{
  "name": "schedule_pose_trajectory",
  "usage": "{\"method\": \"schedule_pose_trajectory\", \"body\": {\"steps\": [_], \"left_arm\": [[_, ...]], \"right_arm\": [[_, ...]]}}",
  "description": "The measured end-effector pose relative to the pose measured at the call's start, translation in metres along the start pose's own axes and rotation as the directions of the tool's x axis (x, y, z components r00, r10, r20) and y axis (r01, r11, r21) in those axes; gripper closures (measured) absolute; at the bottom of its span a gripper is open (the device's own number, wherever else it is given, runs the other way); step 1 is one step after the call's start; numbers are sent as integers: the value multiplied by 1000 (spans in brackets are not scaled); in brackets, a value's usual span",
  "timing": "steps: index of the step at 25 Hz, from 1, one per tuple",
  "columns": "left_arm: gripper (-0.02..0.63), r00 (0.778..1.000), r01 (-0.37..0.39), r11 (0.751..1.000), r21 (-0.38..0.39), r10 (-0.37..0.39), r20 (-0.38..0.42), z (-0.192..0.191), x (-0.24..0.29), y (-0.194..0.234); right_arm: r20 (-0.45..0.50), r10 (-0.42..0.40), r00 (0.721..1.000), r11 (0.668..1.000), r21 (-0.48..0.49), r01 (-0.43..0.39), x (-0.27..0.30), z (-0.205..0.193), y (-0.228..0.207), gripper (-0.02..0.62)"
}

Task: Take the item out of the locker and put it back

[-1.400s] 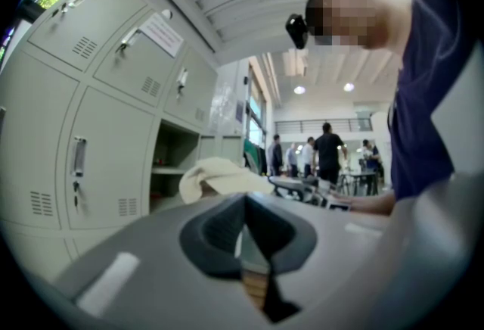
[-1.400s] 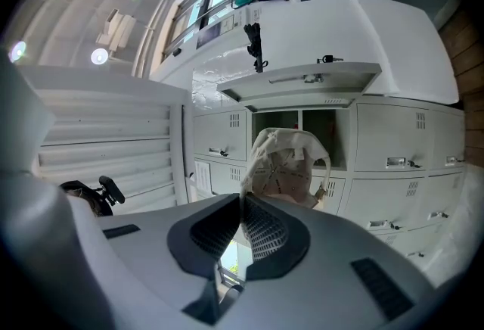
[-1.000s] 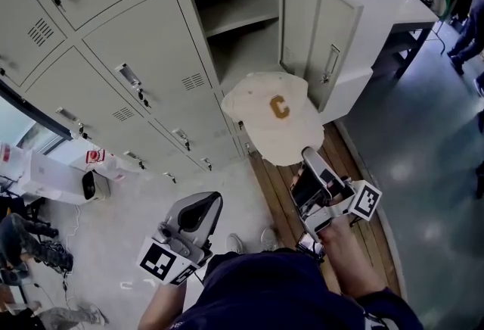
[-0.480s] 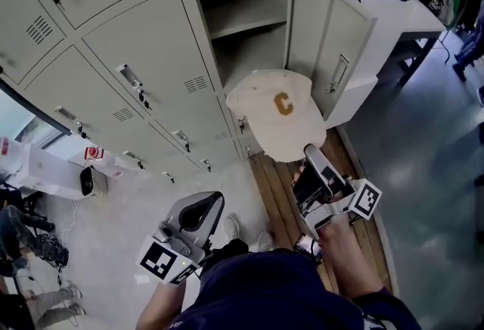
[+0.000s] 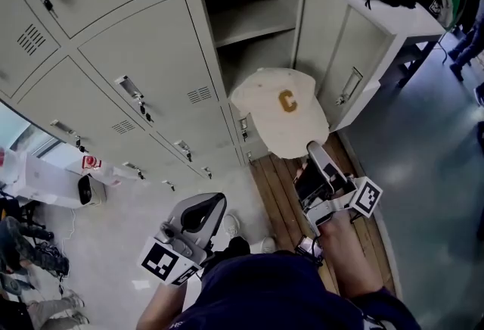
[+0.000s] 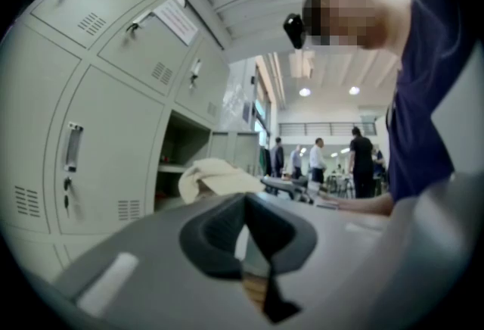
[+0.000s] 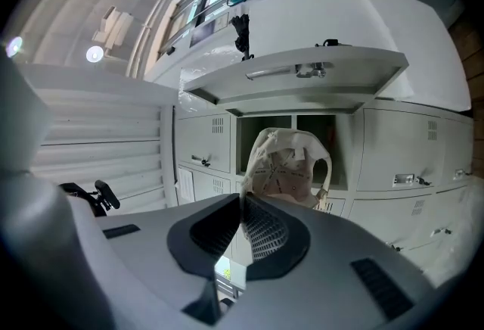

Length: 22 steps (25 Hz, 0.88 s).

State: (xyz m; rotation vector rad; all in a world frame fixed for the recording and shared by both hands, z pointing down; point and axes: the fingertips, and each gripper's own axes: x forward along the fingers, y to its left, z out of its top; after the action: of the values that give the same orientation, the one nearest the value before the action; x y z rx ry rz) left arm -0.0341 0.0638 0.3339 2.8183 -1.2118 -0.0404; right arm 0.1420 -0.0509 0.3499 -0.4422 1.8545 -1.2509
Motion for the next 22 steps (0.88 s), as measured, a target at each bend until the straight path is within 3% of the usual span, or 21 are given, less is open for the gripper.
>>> {"method": "schedule_pose_trajectory", "body": {"steps": [22], "left_arm": [[601,986,166,984,-63,-168,-19,-6,-3,151]], "right_arm": [[200,-121,972,986,-92,142,100,13,-94,576]]}}
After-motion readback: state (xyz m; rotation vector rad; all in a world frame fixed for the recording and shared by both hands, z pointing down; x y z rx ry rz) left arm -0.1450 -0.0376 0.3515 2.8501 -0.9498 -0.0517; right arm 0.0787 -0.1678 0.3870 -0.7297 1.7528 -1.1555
